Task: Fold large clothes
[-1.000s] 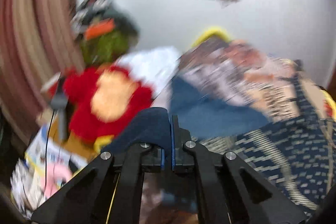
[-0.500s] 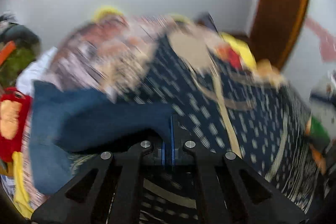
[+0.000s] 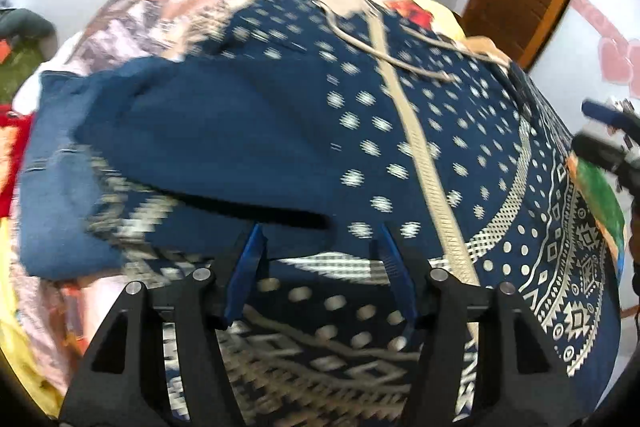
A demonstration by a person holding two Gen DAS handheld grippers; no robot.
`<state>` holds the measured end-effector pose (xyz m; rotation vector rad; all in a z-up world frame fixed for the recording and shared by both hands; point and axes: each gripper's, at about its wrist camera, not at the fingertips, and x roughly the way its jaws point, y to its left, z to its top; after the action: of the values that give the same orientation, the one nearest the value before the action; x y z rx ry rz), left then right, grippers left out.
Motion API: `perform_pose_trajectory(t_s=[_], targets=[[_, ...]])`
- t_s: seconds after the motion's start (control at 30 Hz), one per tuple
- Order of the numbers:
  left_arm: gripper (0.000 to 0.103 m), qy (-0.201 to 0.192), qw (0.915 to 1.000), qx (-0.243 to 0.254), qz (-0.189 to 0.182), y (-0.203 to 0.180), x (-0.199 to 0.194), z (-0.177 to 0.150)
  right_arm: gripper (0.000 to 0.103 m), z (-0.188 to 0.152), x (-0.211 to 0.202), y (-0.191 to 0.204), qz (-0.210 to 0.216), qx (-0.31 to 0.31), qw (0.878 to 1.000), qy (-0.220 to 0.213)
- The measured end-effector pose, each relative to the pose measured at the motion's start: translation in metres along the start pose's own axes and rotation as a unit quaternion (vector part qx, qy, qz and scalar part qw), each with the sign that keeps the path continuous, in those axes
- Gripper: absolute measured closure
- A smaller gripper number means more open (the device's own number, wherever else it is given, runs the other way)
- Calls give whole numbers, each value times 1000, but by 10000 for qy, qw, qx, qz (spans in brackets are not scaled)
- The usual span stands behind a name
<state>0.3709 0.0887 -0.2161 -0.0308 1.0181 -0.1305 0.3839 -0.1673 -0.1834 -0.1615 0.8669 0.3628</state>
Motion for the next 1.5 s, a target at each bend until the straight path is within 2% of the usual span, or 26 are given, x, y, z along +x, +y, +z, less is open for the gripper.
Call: perform_pose_trajectory(t_s=[0.13,0.2,0.43,0.6,0.7,0.73,0.8,0.9,1.03,1.1,1.27,1.4,1.5], targets=[[37,-344,9978,-565,90,45,-25,14,0,-2,6,5,34,-6,10000,19],[37,-479,9946,-889,227,76,-32,23,0,0,11,8,52,-7,10000,37],[39,-339,9799,-1903,492,169,-1,44,0,8,31,18,63,-29,9999,114],[62,-222,9784,-2046,189,186,29,54,0,9,43,28,-11,-196,9997,154],[82,-266,9794,-1960,413,186,34,56,0,9,50,34,-97,-364,9991,190],[90,-296,9799,-1901,527,183,34,59,0,8,51,36,-116,-412,9989,203],[92,-400,9810,-1743,751,177,30,64,0,7,53,38,-140,-473,9986,208],[93,-620,9822,-1439,1035,163,13,74,0,5,51,38,-121,-473,9986,203],[94,-1086,9842,-919,1057,126,-26,96,0,5,41,33,-108,-419,9990,129],[94,-1295,9846,-725,923,105,-44,110,0,6,32,30,-112,-390,9992,50],[94,-1726,9842,-257,286,35,-81,144,0,7,5,18,-145,-279,9993,-182],[94,-1775,9838,96,-251,-27,-84,162,0,3,-16,2,-276,-236,9988,-321],[94,-1630,9841,478,-513,-76,-70,166,0,-3,-29,-14,-431,-152,9982,-391]])
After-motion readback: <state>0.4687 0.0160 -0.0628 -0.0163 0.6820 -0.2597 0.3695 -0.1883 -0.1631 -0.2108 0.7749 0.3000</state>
